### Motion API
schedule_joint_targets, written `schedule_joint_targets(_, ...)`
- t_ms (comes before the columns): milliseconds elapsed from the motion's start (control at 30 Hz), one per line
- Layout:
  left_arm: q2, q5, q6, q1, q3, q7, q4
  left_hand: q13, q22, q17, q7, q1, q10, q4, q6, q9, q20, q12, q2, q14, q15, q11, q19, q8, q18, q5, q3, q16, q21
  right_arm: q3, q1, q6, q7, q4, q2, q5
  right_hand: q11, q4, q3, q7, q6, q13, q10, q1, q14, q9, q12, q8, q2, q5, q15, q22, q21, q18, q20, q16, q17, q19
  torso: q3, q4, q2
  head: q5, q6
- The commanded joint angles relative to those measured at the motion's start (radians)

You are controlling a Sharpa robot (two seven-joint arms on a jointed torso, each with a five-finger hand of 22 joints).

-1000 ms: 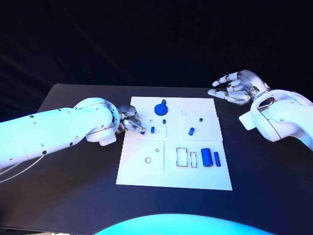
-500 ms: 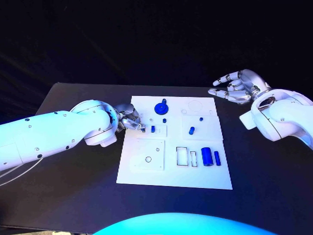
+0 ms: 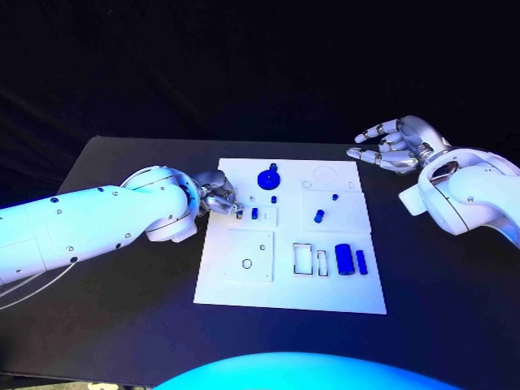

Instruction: Assemble the parts on the task board

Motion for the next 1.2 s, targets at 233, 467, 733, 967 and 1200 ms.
schedule_joint_targets(233,0.012,-0.054,0.023,-0.004,0.000,0.013,-0.012,0.003,0.122,0.263,-0.005,-0.008,0.010,-0.185,0.001,0.002,-0.005,0.004,0.004,0.104,-0.005,0.002,0.005,0.004,-0.016,0.006,0.191,0.003,0.007,0.000,-0.001,0.014,0.012,0.000,0.001,-0.007,-0.003,0.002,0.006,0.000,-0.009,0.066,0.002,-0.010,0.088,-0.002,0.002,0.004,-0.001,0.006,-0.008,0.264,0.005,-0.014,-0.007,-0.004,0.203,0.105,-0.0001,-0.0002,0.001,-0.003,-0.004)
schedule_joint_targets(467,0.014,-0.062,0.065,-0.004,0.000,0.009,-0.015,0.000,0.123,0.263,-0.005,-0.009,0.009,-0.185,0.001,0.001,-0.005,0.003,0.003,0.104,-0.005,0.001,0.006,0.004,-0.016,0.006,0.192,0.003,0.007,0.000,-0.001,0.014,0.012,0.000,0.000,-0.007,-0.003,0.002,0.006,0.000,-0.009,0.066,0.002,-0.010,0.088,-0.002,0.002,0.004,-0.001,0.006,-0.008,0.264,0.005,-0.014,-0.007,-0.004,0.203,0.105,-0.0001,0.0003,0.000,-0.004,-0.007)
schedule_joint_targets(733,0.009,-0.032,0.104,-0.004,0.001,0.008,-0.014,0.001,0.124,0.263,-0.005,-0.009,0.009,-0.186,0.001,0.001,-0.005,0.003,0.003,0.104,-0.005,0.001,0.006,0.004,-0.016,0.006,0.192,0.003,0.007,0.000,-0.002,0.014,0.013,0.000,0.001,-0.007,-0.004,0.002,0.007,-0.001,-0.009,0.065,0.001,-0.013,0.088,-0.002,0.001,0.006,0.000,0.007,-0.008,0.264,0.005,-0.014,-0.007,-0.004,0.202,0.105,-0.0004,-0.0002,0.000,-0.002,-0.010)
schedule_joint_targets(967,0.004,-0.010,0.113,-0.004,0.001,0.007,-0.013,0.001,0.124,0.263,-0.005,-0.009,0.009,-0.186,0.001,0.001,-0.005,0.003,0.002,0.104,-0.005,0.001,0.006,0.004,-0.016,0.005,0.193,0.003,0.008,0.000,-0.002,0.014,0.013,0.000,0.001,-0.007,-0.004,0.002,0.007,-0.001,-0.009,0.065,0.001,-0.013,0.088,-0.002,0.001,0.006,0.000,0.007,-0.008,0.264,0.005,-0.014,-0.007,-0.004,0.202,0.105,-0.0002,0.0009,0.000,-0.003,-0.010)
schedule_joint_targets(1200,0.006,-0.008,0.107,-0.004,0.001,0.007,-0.017,0.000,0.124,0.263,-0.005,-0.009,0.009,-0.186,0.002,0.001,-0.005,0.003,0.002,0.104,-0.005,0.001,0.006,0.004,-0.016,0.005,0.193,0.003,0.008,0.000,-0.002,0.014,0.013,0.000,0.001,-0.007,-0.004,0.002,0.007,-0.001,-0.009,0.065,0.001,-0.013,0.088,-0.002,0.001,0.006,0.000,0.007,-0.008,0.264,0.005,-0.014,-0.007,-0.004,0.202,0.105,-0.0002,0.0007,0.000,-0.003,-0.011)
